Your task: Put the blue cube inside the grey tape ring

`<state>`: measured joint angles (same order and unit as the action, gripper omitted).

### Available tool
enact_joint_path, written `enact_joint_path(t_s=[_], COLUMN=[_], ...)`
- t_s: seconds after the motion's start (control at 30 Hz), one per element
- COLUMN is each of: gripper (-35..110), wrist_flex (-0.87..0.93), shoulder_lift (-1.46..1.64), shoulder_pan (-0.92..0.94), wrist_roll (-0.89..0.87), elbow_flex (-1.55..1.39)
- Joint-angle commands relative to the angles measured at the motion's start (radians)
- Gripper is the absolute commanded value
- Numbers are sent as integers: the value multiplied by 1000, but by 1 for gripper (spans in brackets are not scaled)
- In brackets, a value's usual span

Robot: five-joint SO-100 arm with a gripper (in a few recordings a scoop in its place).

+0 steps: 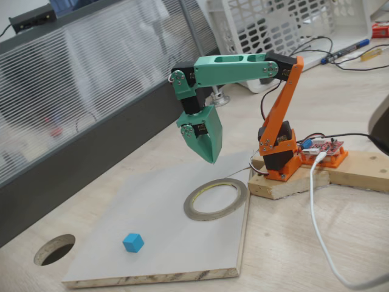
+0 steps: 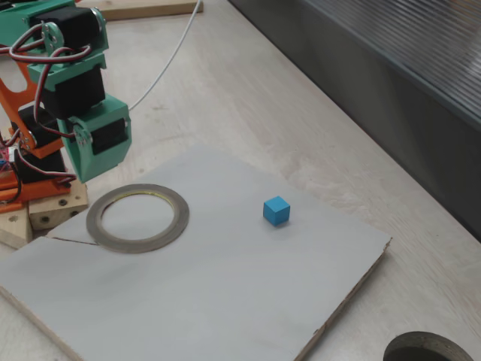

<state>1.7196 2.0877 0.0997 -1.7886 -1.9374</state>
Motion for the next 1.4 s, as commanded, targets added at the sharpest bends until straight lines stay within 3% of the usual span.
enact_joint_path(t_s=[0.0,0.13,0.2,0.4,0.53,0.97,1.37], gripper=[1,1,1,1,1,1,1], wrist_flex=[9,12,17,9,8,8,8], shoulder_lift=[12,12,12,-5,-253,-969,-1026], shoulder_pan=[-147,-428,-472,-471,-469,-469,-471], wrist_roll=[-11,-18,-18,-18,-18,-18,-18], elbow_flex=[9,9,9,14,61,982,1106])
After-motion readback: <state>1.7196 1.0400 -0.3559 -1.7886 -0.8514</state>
